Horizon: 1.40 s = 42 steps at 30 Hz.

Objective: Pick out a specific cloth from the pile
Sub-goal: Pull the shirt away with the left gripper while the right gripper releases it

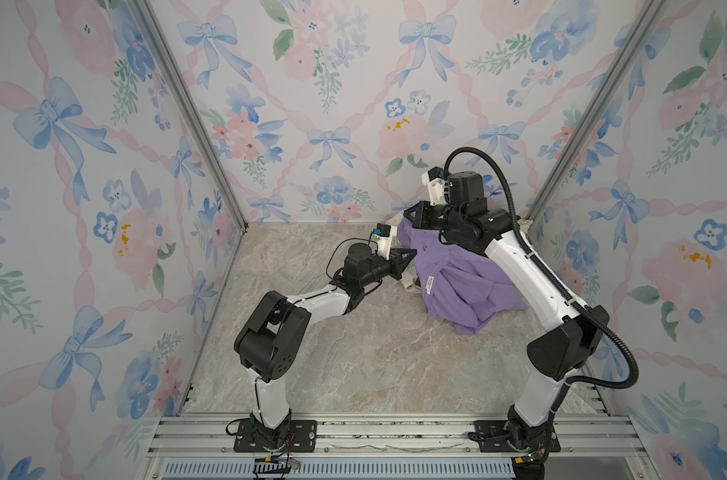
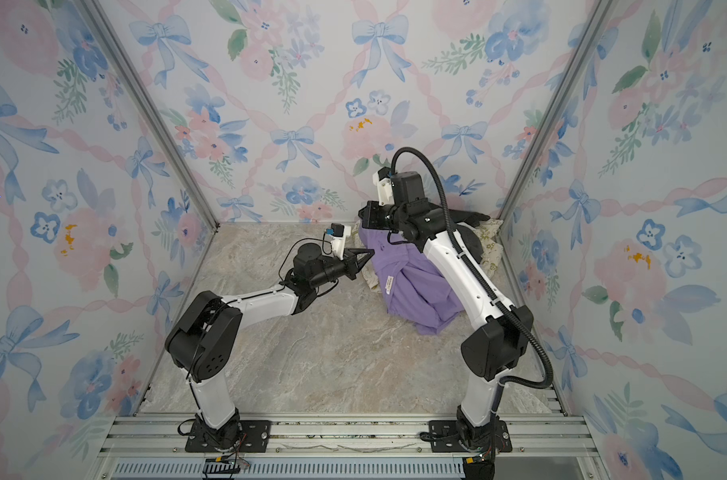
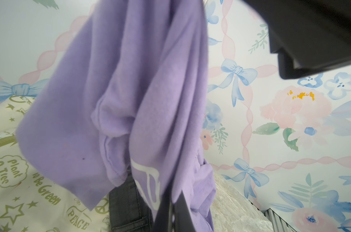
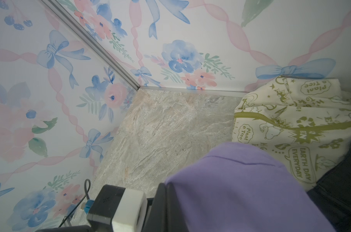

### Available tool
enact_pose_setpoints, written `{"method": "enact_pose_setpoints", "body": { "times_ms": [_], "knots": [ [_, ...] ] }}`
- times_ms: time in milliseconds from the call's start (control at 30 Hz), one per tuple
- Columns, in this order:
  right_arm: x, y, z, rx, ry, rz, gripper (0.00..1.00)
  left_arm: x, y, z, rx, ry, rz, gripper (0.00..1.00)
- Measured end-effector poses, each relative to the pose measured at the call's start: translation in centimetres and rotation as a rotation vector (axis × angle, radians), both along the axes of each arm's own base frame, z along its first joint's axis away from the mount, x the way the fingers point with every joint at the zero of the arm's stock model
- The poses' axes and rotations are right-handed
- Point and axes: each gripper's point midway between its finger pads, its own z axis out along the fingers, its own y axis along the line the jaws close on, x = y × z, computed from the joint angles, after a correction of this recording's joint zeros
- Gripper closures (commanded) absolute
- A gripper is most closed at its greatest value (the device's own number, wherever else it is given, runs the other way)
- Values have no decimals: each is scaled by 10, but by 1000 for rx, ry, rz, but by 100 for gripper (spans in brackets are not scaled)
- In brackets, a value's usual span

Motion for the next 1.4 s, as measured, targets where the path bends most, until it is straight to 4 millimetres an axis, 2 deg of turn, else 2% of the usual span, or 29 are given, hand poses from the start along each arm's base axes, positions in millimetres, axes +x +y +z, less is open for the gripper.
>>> {"method": "enact_pose_setpoints", "body": {
  "times_ms": [100,233,267,500,567,800,967,1200,1400],
  "knots": [
    [0,-9,1,-5,-18,-15,77,-1,1,7,2,-21,4,100],
    [-3,-28,5,-6,-36,-55,54,0,5,31,-16,-72,10,100],
    [-4,-33,7,-6,-44,-65,51,1,6,38,-23,-83,14,100],
    [-13,-62,11,-4,-67,-133,40,1,11,80,-61,-164,15,100],
    [-14,-68,11,-5,-74,-146,34,-1,12,92,-71,-191,15,100],
    [-12,-76,9,-7,-76,-172,27,-7,16,134,-110,-266,19,100],
    [-12,-80,8,-14,-82,-178,11,-11,19,155,-126,-319,26,100],
    [-14,-86,17,-19,-108,-188,8,-12,29,185,-138,-375,58,100],
    [-18,-98,24,-19,-125,-212,7,-12,48,217,-147,-437,107,100]
  ]
}}
